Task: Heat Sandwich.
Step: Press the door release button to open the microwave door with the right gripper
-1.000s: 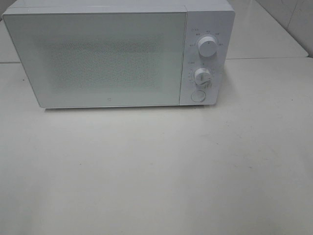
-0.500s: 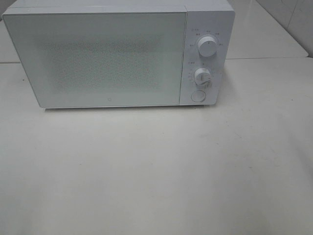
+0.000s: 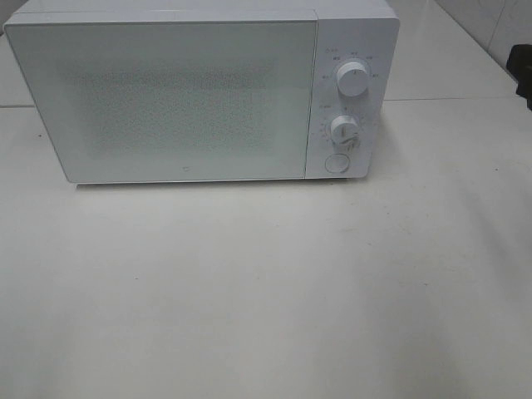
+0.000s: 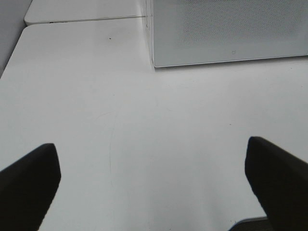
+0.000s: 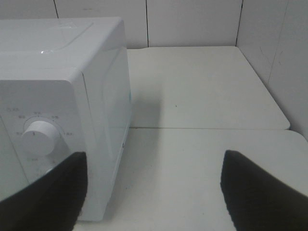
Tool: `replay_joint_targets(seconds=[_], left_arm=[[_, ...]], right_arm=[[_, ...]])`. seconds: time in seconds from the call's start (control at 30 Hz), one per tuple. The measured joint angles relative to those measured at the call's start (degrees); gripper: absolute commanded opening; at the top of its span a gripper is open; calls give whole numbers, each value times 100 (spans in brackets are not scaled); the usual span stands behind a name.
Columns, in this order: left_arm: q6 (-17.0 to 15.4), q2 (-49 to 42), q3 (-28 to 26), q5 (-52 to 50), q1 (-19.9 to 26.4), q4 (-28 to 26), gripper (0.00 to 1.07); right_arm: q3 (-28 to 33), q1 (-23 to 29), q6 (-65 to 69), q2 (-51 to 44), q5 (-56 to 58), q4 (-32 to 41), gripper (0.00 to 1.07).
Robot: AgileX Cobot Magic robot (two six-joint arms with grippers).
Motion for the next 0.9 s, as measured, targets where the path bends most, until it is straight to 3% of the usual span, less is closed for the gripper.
replay_joint_targets(seconds=[0.27, 0.53, 0.9], left_arm=[[0, 0, 0, 0, 0, 0, 99], [0, 0, 0, 0, 0, 0, 99], [0, 0, 0, 0, 0, 0, 99]], right_arm=[[34, 0, 0, 917, -1186, 0, 74], [476, 155, 0, 1919, -2573, 183, 74], [596, 1524, -378, 3060, -3564, 1438, 74]])
